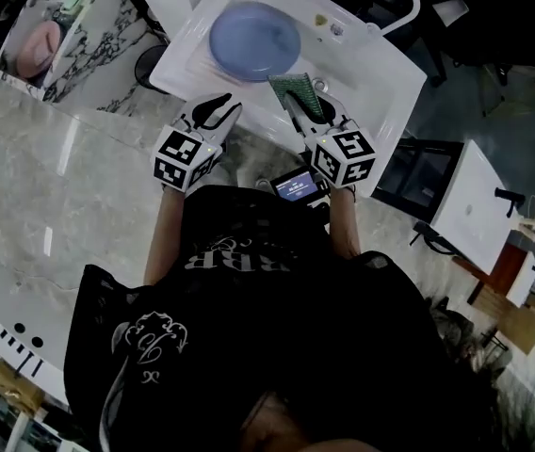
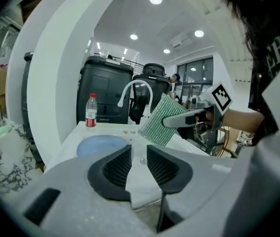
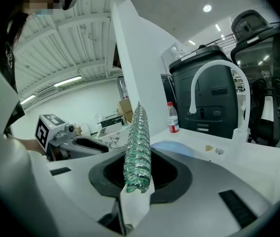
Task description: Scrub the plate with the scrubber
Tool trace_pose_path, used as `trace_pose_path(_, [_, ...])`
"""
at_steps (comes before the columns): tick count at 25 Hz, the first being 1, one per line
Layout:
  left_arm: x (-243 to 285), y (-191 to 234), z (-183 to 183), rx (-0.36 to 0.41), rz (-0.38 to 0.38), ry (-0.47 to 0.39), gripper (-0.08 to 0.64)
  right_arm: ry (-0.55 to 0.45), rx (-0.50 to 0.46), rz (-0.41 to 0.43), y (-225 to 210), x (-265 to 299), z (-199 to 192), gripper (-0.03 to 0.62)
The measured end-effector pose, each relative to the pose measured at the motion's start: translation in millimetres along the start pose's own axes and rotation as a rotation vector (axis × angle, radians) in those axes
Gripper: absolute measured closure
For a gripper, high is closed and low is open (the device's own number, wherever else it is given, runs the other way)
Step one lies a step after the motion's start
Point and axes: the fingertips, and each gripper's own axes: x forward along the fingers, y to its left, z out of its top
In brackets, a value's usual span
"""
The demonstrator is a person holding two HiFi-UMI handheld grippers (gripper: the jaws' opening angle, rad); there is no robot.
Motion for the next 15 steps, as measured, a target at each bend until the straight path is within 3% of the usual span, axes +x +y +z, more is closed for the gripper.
trace_pose_path(6, [18,55,-6,0.042,-0.071,0.074,0.468,0.035,0.031,-0.084,-17,44,5,0.502])
trace_pose_path(10, [32,75,-19,0.072,-0.125,0.129,0.468,0.07,0.002,-0.104,-26,68,5,0.502])
trace_pose_path(15, [59,83,-41,0.195,-0.206,0.215,0.466,0.109,-0.073,-0.143,-56,95,11,0.502])
